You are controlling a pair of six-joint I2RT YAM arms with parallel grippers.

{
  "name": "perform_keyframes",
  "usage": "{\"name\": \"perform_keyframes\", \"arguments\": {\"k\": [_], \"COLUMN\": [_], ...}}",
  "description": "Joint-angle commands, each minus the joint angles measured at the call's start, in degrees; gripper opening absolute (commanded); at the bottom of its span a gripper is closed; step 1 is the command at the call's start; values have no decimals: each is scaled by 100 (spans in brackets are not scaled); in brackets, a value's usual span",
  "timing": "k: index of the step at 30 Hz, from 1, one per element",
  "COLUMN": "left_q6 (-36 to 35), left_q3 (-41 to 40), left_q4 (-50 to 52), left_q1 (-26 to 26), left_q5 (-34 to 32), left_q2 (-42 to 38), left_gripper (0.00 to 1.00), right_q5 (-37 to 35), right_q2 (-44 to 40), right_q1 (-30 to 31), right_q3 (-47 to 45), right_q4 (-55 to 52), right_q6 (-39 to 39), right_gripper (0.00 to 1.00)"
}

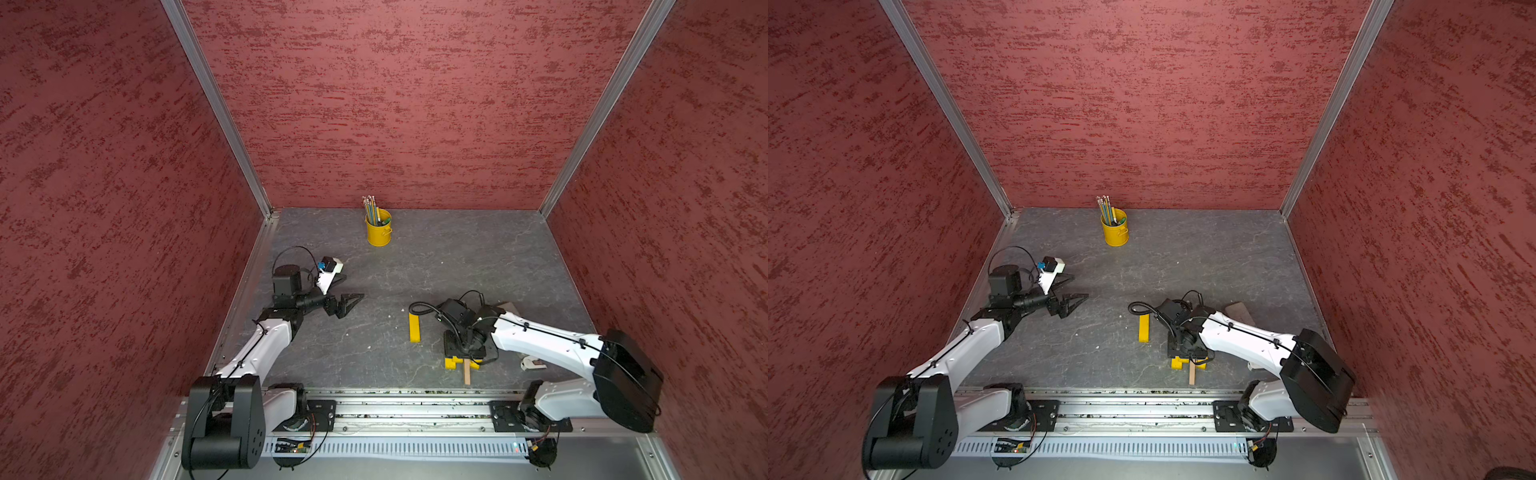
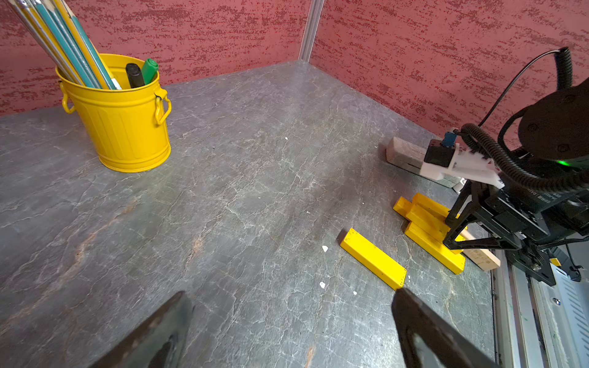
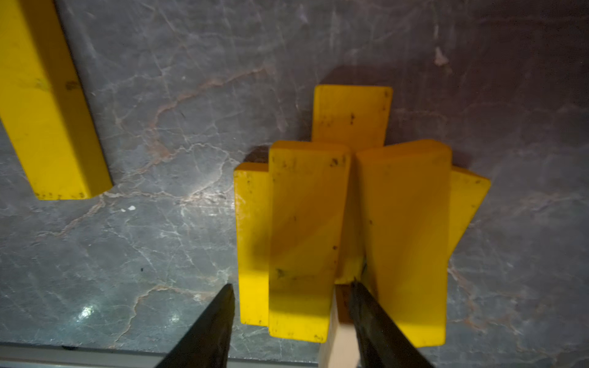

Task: Assemble the number 8 with building blocks
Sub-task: Pick up the building block from the center of the board.

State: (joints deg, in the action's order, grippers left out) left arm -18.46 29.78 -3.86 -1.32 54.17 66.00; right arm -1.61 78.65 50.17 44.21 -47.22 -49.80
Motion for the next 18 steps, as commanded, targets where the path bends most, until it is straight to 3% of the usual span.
{"name": "perform_keyframes", "arguments": {"k": [1,14,18], "left_q6": [18,7,0], "left_q3": [106,94,106], "left_q4": [51,102,81], "left_q1": [-42,-42,-40], "left_q5": [145,170,171], "left_q2": [19,-34,-17], "left_gripper": [100,100,99], "right_q5": [-3,-265,-395], "right_q2": [-18,432,417], "right_q1": [12,-75,-95], "right_q3": [-26,126,170], "right_q4": [245,325,268], "right_q6": [-179,70,152], "right_gripper": [59,48,37]}}
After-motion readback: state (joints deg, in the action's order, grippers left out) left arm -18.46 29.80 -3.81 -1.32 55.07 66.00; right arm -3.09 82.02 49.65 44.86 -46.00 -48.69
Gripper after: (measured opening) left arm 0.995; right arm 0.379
